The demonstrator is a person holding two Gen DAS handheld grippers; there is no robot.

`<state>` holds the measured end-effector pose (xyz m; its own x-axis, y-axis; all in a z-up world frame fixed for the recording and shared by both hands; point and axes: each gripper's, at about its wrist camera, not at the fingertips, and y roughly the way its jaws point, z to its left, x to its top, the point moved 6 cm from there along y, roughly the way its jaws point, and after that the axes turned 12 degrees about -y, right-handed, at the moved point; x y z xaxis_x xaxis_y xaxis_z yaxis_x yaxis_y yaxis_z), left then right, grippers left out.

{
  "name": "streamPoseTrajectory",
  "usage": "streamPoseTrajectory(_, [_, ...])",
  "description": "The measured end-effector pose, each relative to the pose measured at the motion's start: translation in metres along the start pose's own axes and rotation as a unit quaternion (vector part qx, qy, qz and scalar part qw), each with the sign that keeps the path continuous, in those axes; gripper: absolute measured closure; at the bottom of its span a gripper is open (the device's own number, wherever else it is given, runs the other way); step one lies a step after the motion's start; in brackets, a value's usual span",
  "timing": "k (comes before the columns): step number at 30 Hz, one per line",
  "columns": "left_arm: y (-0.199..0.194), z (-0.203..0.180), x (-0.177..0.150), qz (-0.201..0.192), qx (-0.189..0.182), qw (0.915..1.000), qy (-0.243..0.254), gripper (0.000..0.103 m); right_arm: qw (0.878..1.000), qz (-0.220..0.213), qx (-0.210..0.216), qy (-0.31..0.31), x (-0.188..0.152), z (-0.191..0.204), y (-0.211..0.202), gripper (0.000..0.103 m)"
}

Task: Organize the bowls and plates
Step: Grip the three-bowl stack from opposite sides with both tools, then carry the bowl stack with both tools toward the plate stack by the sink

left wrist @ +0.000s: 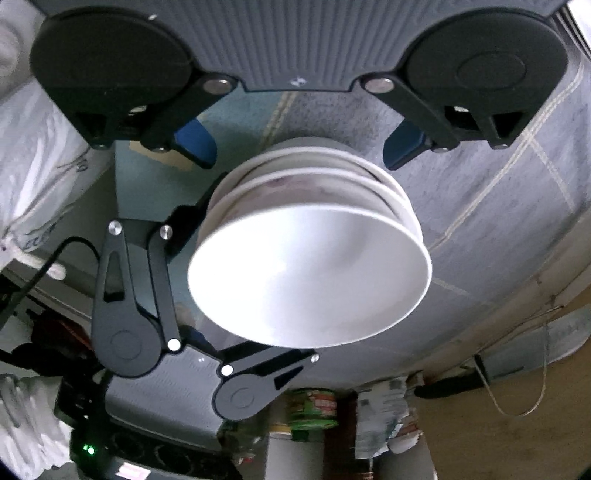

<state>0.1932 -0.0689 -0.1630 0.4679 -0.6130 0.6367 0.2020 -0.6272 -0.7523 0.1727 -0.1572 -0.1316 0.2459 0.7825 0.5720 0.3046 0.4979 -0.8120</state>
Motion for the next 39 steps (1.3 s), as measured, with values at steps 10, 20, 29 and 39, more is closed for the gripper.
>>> streamPoseTrajectory(10, [0.002,0.01,0.009,0.001,-0.01,0.9999,-0.01,0.018,1.0,0.008,0.008,-0.002,0.001,0.0,-0.003,0.012])
streamPoseTrajectory(20, [0.0,0.007,0.011,0.006,-0.013,0.9999,0.002,0.019,1.0,0.012,0.013,-0.002,0.002,-0.001,-0.001,0.013])
streamPoseTrajectory(29, [0.001,0.005,0.011,0.005,-0.005,1.0,0.005,0.019,1.0,0.014,0.008,-0.005,0.003,0.0,0.0,0.013])
streamPoseTrajectory(39, [-0.009,0.002,0.011,-0.001,0.009,0.9999,-0.004,0.019,1.0,0.011,0.004,-0.018,0.011,0.005,-0.004,0.013])
